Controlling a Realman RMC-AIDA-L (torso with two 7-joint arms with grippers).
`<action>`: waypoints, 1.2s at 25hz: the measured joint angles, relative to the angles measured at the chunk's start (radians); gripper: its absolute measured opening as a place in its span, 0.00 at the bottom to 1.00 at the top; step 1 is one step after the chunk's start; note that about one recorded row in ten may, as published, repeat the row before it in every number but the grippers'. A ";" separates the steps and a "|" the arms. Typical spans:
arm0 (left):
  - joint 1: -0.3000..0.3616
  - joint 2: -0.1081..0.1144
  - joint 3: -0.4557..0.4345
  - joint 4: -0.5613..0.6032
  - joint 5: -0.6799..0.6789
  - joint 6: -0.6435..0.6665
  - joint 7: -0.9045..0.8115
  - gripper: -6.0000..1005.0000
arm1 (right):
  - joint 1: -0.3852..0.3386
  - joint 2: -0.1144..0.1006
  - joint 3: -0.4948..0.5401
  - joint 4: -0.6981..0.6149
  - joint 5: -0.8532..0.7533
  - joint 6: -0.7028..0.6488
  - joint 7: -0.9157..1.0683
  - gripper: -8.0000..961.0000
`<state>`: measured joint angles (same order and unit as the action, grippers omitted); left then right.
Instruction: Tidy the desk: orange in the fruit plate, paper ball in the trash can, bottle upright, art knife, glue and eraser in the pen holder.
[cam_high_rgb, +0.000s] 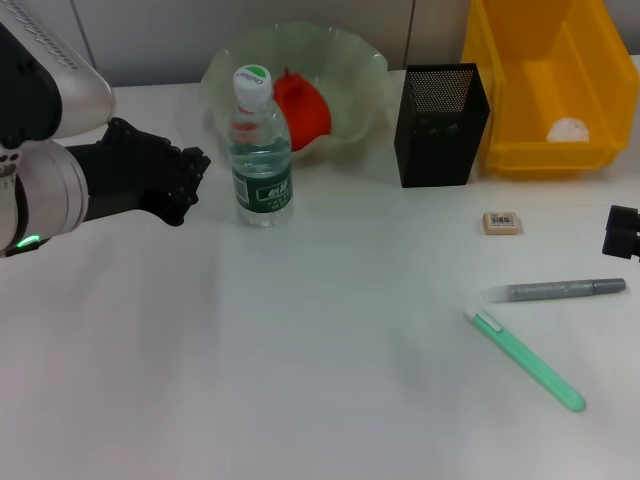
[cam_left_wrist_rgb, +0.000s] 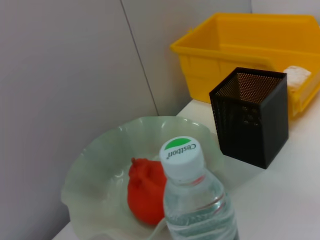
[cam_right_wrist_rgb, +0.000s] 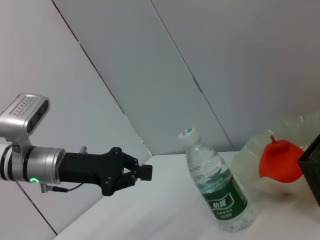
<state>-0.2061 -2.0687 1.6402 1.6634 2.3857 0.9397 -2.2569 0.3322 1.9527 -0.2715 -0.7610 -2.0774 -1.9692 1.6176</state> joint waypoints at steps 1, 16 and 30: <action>0.000 0.000 0.000 0.000 0.000 0.000 0.000 0.03 | 0.001 0.000 0.000 0.000 0.000 0.000 0.002 0.61; -0.011 -0.003 0.011 -0.014 -0.012 -0.146 -0.009 0.10 | -0.011 0.000 0.000 -0.001 -0.011 0.010 0.002 0.61; -0.023 -0.003 0.028 -0.034 -0.103 -0.223 0.001 0.30 | -0.027 0.001 0.000 0.000 -0.012 0.010 -0.009 0.61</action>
<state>-0.2295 -2.0717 1.6686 1.6298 2.2828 0.7167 -2.2563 0.3054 1.9542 -0.2716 -0.7608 -2.0897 -1.9596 1.6090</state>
